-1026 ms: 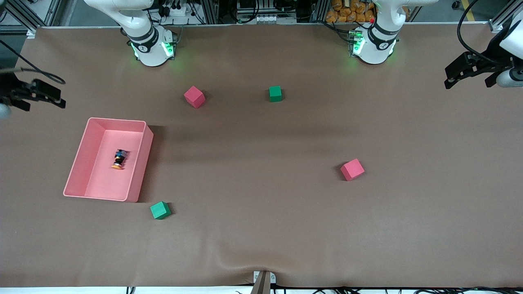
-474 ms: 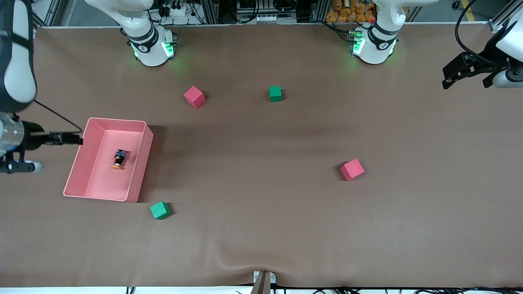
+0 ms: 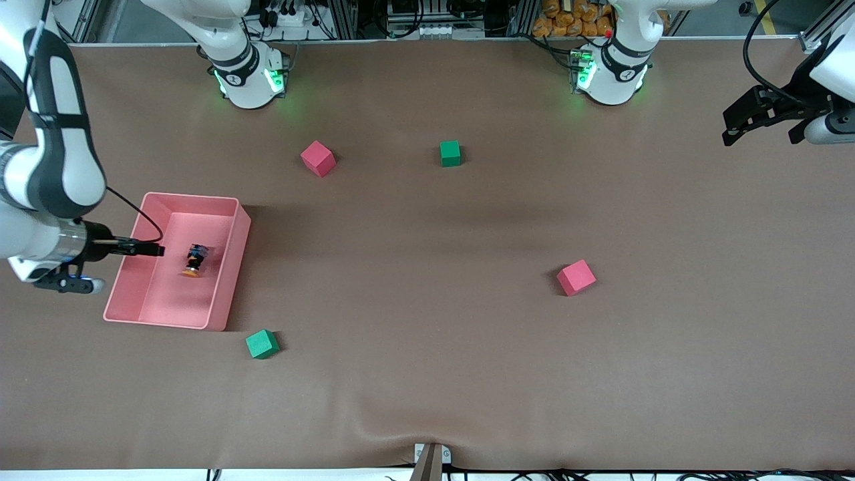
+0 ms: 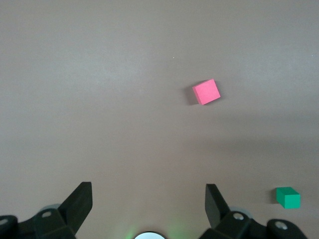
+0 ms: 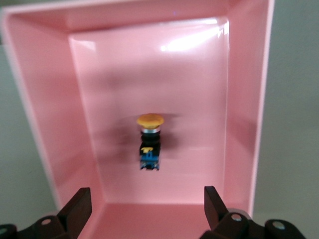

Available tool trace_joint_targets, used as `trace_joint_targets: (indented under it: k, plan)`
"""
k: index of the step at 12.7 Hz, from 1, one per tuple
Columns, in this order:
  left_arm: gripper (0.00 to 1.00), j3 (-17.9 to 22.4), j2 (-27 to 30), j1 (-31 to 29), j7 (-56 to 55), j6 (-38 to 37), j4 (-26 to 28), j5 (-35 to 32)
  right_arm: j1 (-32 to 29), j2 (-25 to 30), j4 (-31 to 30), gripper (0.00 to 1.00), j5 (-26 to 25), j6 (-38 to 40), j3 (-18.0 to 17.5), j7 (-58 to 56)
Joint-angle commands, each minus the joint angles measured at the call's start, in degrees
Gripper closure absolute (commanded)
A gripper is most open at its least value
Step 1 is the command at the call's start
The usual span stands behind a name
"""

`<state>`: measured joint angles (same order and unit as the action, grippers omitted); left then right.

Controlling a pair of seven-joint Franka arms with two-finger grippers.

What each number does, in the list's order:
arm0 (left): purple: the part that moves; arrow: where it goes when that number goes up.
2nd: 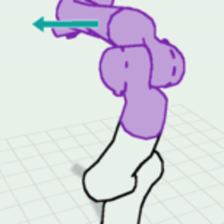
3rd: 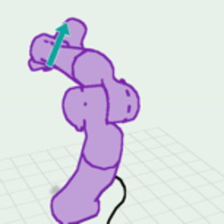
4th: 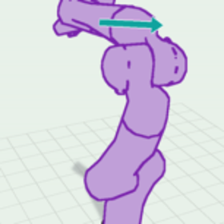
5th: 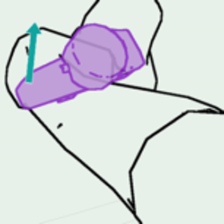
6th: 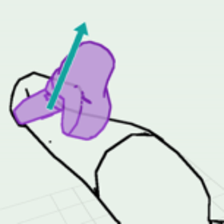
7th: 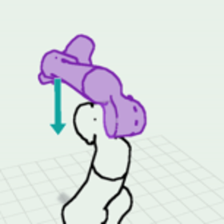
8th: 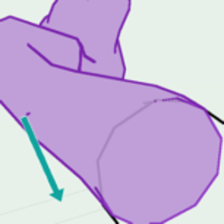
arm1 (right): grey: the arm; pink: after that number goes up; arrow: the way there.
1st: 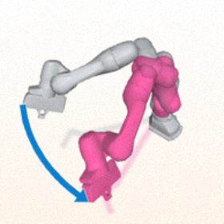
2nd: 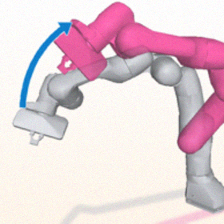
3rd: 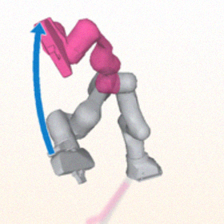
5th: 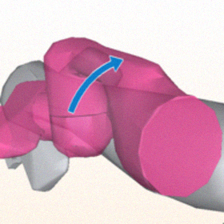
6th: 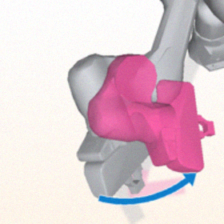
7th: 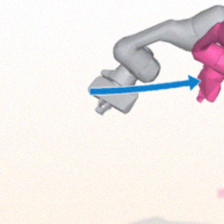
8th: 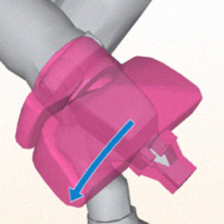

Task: Place and upright button with both arms
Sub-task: 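Lower the right gripper into the tray and grasp the yellow button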

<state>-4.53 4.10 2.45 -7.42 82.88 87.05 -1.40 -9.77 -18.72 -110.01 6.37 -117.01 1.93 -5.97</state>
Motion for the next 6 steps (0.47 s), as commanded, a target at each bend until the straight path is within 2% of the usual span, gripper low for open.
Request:
trace_joint_targets:
  k: [1,6]
  plan:
    - [0.0,-0.2,-0.2,-0.2,0.2,-1.0,-0.8,-1.1,0.8,1.1,-7.9,0.0,2.5,-9.3,-1.1,0.0]
    - [0.0,-0.2,-0.1,-0.1,-0.1,-1.0,-0.8,-0.8,1.2,-5.8,-8.2,0.0,2.9,-16.7,-1.0,-1.8]
